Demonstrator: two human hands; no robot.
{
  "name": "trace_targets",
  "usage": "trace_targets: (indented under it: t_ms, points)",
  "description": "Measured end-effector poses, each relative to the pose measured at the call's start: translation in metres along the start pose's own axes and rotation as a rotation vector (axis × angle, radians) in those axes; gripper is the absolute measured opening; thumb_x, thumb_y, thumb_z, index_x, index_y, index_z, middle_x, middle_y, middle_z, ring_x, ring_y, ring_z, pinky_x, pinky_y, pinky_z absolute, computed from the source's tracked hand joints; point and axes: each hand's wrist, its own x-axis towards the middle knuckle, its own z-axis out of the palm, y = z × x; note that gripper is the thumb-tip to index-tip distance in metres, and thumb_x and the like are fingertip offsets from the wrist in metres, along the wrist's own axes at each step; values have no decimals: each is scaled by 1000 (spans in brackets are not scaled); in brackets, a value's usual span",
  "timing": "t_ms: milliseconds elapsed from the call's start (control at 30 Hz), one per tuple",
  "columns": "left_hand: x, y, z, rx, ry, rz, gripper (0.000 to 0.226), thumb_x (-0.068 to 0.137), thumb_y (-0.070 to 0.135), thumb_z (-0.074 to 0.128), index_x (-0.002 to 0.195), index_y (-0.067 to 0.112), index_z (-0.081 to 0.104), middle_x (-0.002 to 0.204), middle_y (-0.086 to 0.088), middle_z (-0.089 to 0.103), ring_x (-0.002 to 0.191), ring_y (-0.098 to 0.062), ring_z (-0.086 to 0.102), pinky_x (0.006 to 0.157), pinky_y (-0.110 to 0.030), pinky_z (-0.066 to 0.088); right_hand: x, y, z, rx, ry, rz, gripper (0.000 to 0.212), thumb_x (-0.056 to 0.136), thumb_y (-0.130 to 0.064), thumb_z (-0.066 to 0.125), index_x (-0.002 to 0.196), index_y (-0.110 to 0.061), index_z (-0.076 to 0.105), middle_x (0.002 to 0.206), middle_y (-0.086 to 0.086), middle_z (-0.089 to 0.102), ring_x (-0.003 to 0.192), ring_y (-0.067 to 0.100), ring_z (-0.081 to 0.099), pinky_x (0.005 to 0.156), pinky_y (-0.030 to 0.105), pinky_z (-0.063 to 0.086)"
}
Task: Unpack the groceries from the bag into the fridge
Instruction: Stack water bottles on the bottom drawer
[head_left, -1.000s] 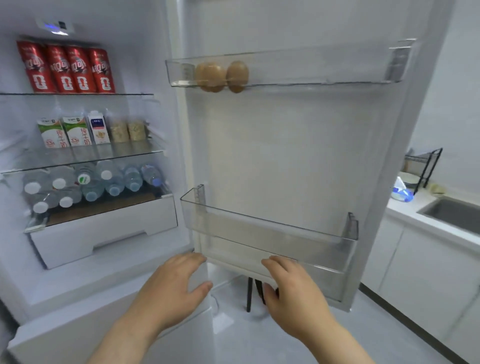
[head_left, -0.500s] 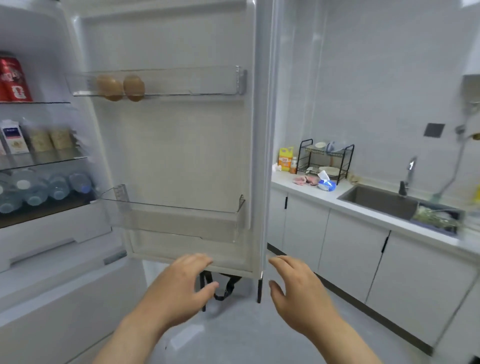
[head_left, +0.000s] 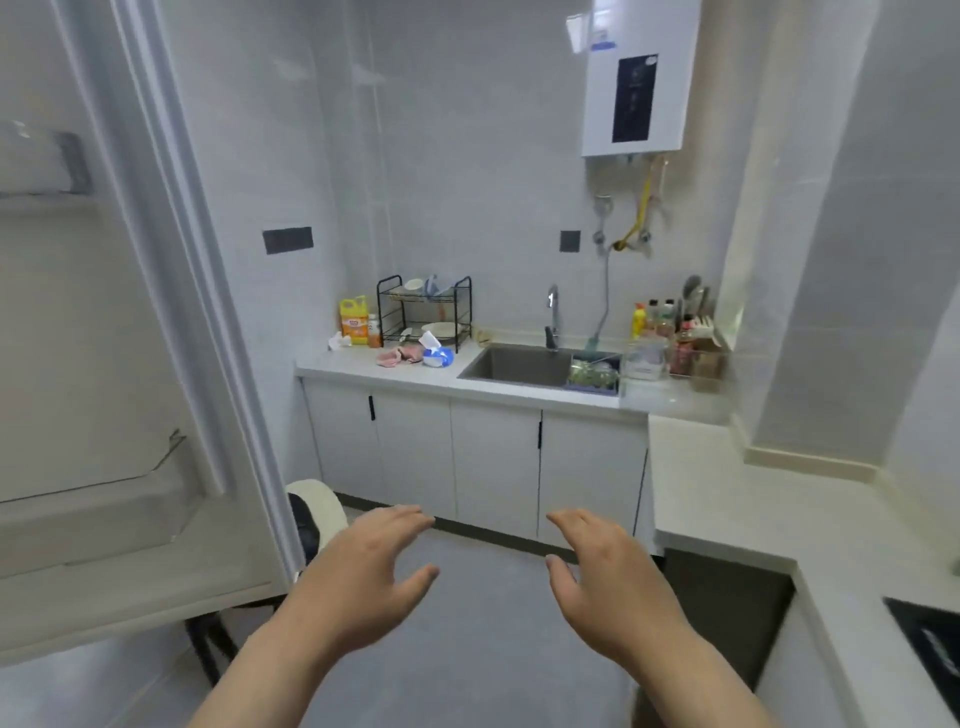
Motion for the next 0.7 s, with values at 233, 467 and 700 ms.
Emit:
trace_targets:
  t_ms: [233,467,700]
  points:
    - [85,79,48,-66,-128,248,56,96,50,50,148,37,34,152,20,34,140,1,29,112,-18,23,-43,87,-42,-72,93,306,48,99,-34,46,146,-29,37,144,-15,43,133,7,37,108,19,29]
    - [164,152,95,-146,-251,483,55,97,49,48,148,37,33,153,19,34,139,-1,31,112,-20,27,-66,142,-72,-139,174,574,47,101,-32,43,148,-29,36,147,-14,41,134,7,34,109,17,23]
    - [209,225,148,-227,-358,731,52,96,49,49,145,35,40,150,18,37,138,-2,32,111,-17,25,-97,175,-86,-212,245,815,49,101,-35,43,148,-30,33,148,-17,36,137,6,30,112,21,27]
